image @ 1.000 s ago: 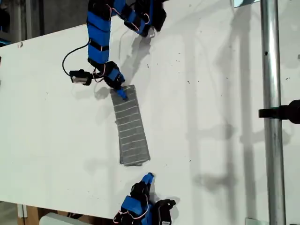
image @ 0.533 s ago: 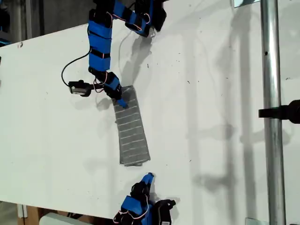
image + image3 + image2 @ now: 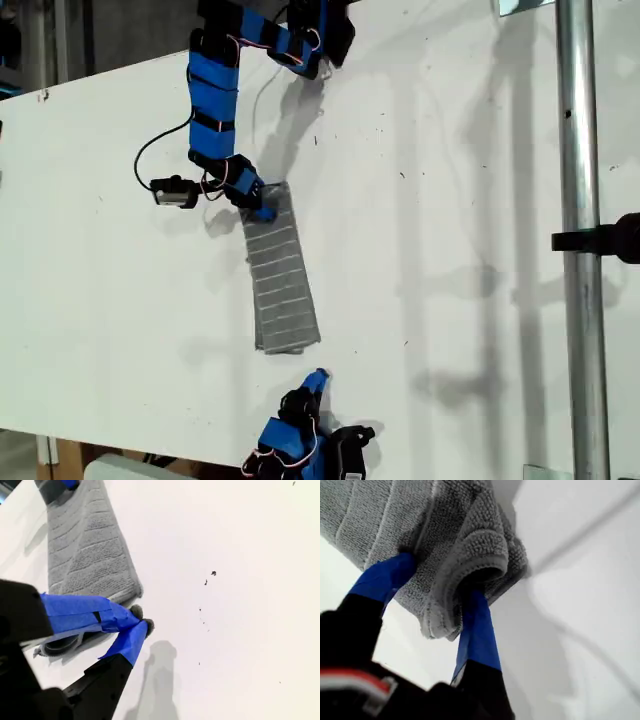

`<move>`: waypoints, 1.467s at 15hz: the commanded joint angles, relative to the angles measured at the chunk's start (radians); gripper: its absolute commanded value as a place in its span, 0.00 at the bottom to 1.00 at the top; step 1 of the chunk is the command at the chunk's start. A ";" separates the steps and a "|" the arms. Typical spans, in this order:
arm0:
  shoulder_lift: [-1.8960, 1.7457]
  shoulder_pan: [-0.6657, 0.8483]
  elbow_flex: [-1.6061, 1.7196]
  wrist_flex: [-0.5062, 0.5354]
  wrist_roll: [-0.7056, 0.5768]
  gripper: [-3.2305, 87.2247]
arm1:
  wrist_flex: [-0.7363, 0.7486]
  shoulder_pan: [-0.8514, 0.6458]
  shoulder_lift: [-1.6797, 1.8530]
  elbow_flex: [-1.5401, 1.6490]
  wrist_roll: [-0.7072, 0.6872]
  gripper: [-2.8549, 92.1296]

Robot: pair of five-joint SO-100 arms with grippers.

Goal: Grasp corners of a towel and fold twice.

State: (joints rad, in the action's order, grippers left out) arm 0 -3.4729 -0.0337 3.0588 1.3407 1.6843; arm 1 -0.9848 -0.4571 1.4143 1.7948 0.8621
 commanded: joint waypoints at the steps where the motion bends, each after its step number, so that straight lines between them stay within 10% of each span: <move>1: -0.008 -0.002 -0.064 0.012 0.008 0.01 | -0.144 0.002 0.195 -0.067 0.000 0.33; 22: -0.008 -0.026 -0.078 0.023 0.023 0.01 | 0.244 0.011 0.032 0.097 0.118 0.38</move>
State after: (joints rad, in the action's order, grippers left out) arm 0 -3.4729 -0.0506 3.0588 1.3576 1.6966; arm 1 -0.7578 -0.4755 1.4542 1.9727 0.9725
